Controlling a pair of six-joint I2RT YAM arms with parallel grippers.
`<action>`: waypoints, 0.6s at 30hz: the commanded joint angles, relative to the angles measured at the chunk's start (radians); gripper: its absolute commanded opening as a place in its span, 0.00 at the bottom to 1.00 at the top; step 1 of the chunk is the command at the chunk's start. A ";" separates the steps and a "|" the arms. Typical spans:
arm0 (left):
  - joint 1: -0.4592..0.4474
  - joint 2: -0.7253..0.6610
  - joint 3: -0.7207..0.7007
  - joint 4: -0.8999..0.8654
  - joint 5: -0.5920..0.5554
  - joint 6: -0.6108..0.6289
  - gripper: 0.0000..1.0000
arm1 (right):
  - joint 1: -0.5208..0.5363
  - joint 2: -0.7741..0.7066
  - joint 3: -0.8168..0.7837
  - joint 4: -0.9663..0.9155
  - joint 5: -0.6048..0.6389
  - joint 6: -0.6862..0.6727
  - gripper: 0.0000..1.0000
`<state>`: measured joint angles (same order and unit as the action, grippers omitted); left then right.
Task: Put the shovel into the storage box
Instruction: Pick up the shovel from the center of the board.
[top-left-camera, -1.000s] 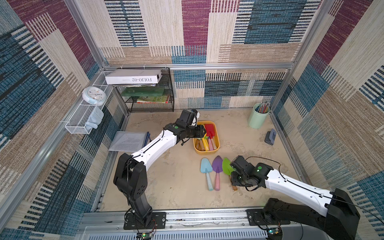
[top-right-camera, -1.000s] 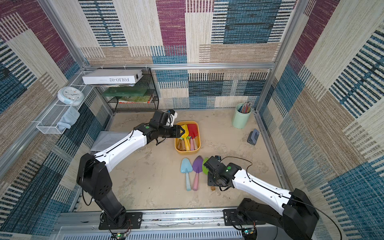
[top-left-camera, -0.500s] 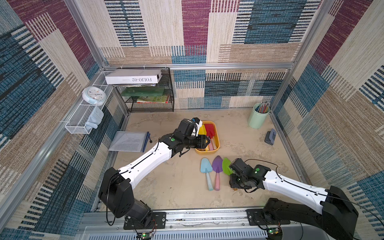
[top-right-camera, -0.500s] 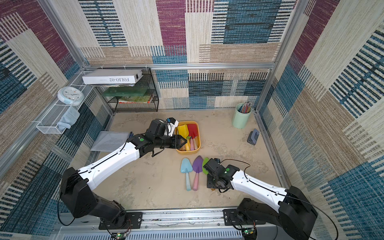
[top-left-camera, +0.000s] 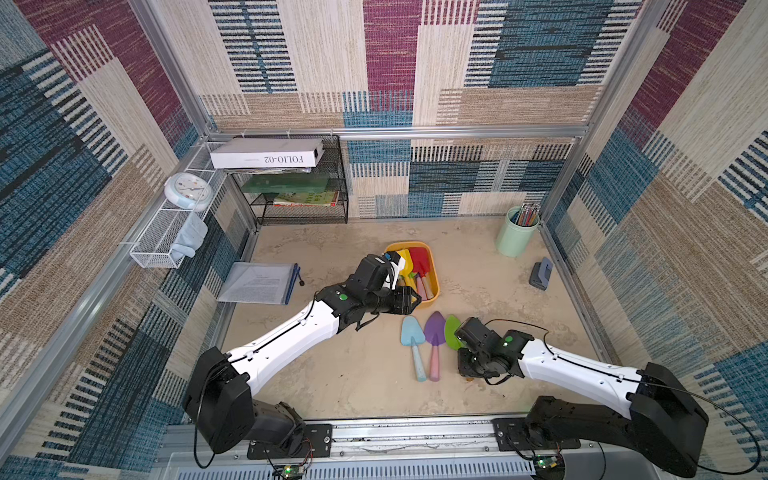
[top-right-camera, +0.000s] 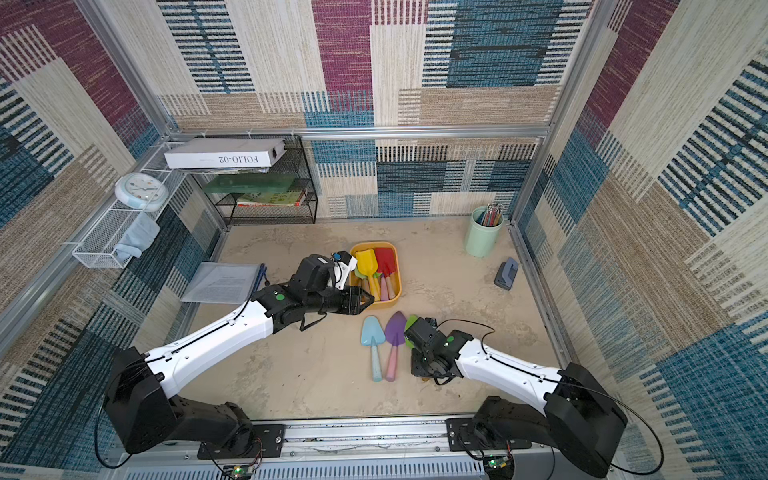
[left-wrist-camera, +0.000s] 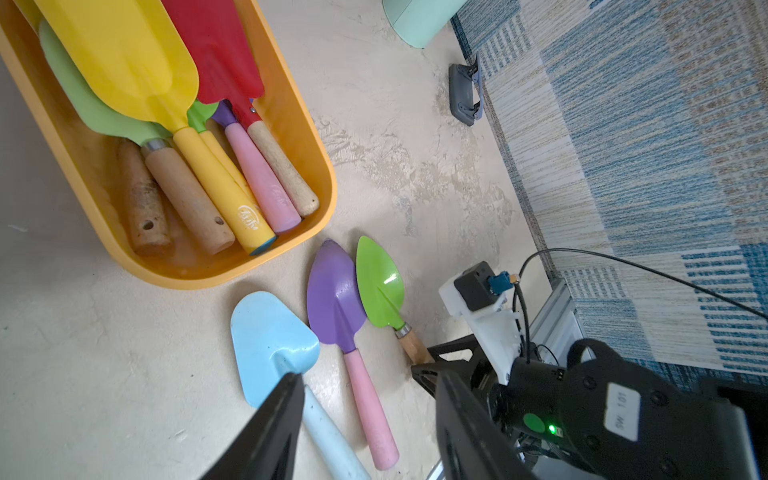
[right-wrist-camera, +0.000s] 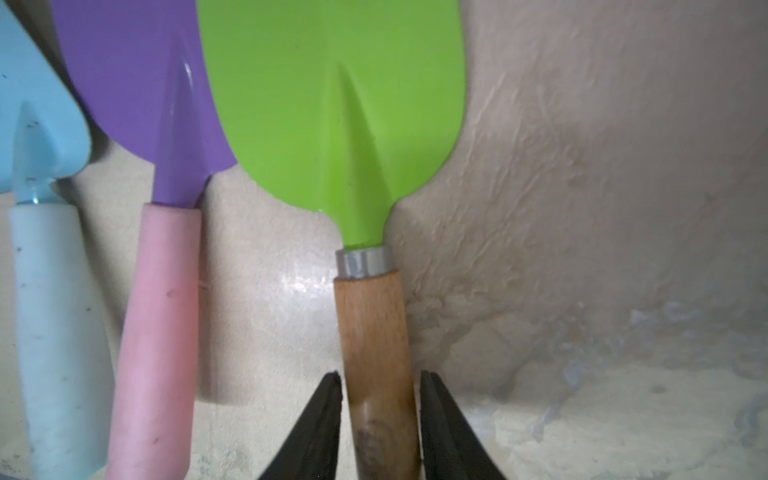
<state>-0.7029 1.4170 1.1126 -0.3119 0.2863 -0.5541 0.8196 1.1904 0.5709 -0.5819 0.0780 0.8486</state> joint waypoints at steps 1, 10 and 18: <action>-0.007 -0.011 -0.009 0.039 -0.002 -0.015 0.54 | 0.001 0.007 -0.004 0.011 0.006 -0.006 0.31; -0.016 -0.014 -0.030 0.059 0.025 -0.031 0.55 | 0.001 -0.047 0.024 -0.027 0.042 -0.015 0.00; -0.015 0.061 -0.028 0.116 0.069 -0.050 0.55 | 0.001 -0.164 0.135 -0.097 0.066 -0.113 0.00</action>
<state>-0.7193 1.4582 1.0790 -0.2459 0.3279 -0.5945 0.8204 1.0458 0.6735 -0.6464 0.1226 0.7891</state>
